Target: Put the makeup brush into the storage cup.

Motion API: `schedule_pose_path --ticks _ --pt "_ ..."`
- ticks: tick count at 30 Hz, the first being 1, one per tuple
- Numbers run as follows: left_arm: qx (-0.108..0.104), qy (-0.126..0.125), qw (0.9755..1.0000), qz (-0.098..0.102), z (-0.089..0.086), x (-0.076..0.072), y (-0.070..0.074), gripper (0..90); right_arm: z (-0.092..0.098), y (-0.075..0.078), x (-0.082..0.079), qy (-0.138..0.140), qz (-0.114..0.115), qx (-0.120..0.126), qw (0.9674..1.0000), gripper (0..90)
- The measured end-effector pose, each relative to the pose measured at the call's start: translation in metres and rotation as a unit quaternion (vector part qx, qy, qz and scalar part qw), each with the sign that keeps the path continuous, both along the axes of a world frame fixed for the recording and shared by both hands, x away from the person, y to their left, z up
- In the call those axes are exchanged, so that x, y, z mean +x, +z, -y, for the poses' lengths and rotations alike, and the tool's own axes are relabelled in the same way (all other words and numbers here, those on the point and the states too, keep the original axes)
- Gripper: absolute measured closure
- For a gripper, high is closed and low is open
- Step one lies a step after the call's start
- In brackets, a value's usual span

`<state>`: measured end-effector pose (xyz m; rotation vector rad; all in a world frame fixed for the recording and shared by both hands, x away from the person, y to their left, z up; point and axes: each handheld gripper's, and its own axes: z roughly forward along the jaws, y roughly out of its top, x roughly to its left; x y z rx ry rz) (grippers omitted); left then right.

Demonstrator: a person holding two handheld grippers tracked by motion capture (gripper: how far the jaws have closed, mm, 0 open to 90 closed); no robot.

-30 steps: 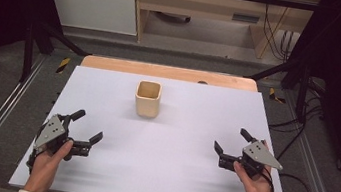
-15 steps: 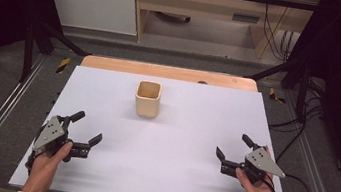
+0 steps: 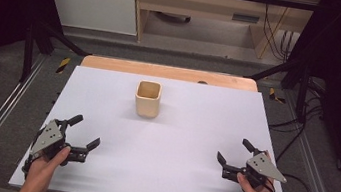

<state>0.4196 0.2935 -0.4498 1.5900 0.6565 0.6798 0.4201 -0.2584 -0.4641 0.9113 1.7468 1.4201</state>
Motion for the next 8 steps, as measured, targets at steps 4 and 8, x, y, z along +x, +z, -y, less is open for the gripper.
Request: schedule_pose_path --ticks 4,8 --pt "-0.003 0.002 1.0 0.001 -0.0016 0.0003 0.0001 0.6 0.0008 -0.0018 0.0002 0.0 -0.002 0.003 1.0 2.6" --pt "-0.008 0.005 1.0 -0.002 -0.0037 0.0021 -0.0012 0.5 0.0011 -0.0025 0.0012 -0.001 -0.002 0.006 1.0 2.6"
